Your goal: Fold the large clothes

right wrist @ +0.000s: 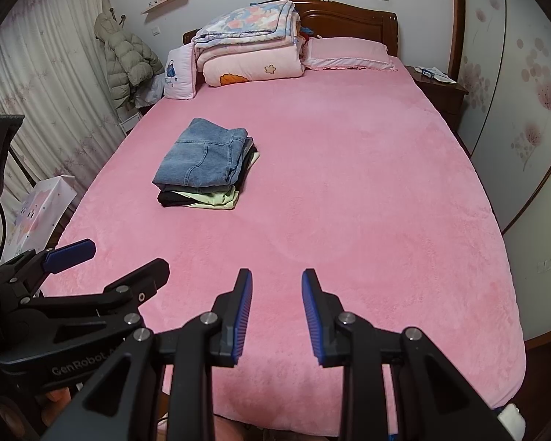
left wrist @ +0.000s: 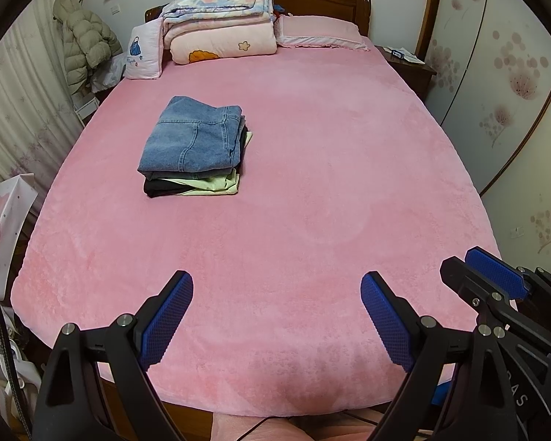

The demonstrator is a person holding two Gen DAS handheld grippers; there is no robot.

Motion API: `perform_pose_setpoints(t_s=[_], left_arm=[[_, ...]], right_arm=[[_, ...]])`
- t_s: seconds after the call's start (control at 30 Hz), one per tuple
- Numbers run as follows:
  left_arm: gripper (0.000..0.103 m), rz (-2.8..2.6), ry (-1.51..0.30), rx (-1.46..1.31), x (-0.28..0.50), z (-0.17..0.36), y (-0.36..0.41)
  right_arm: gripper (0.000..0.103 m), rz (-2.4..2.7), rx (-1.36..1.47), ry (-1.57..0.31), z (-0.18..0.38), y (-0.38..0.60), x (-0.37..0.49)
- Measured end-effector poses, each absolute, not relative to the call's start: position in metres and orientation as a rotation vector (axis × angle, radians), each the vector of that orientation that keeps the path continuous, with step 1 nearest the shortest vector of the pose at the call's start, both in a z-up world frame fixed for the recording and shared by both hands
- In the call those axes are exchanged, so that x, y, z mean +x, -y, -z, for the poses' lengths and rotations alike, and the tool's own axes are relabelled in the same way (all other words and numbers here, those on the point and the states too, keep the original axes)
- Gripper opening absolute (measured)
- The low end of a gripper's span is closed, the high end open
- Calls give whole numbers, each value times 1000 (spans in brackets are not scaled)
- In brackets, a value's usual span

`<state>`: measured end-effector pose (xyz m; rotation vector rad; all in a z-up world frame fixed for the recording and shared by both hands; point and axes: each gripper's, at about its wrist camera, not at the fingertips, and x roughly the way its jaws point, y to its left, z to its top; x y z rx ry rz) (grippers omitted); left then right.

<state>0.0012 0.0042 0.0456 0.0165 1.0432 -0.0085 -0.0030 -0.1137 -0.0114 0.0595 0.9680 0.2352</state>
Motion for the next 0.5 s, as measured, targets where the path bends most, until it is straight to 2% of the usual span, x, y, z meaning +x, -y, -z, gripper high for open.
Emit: perform_pose_setpoints(t_s=[0.5], left_arm=[[92,19,-1052,20,6,-43,-7]], right_arm=[[28,-230,64,-980,18,118,-1]])
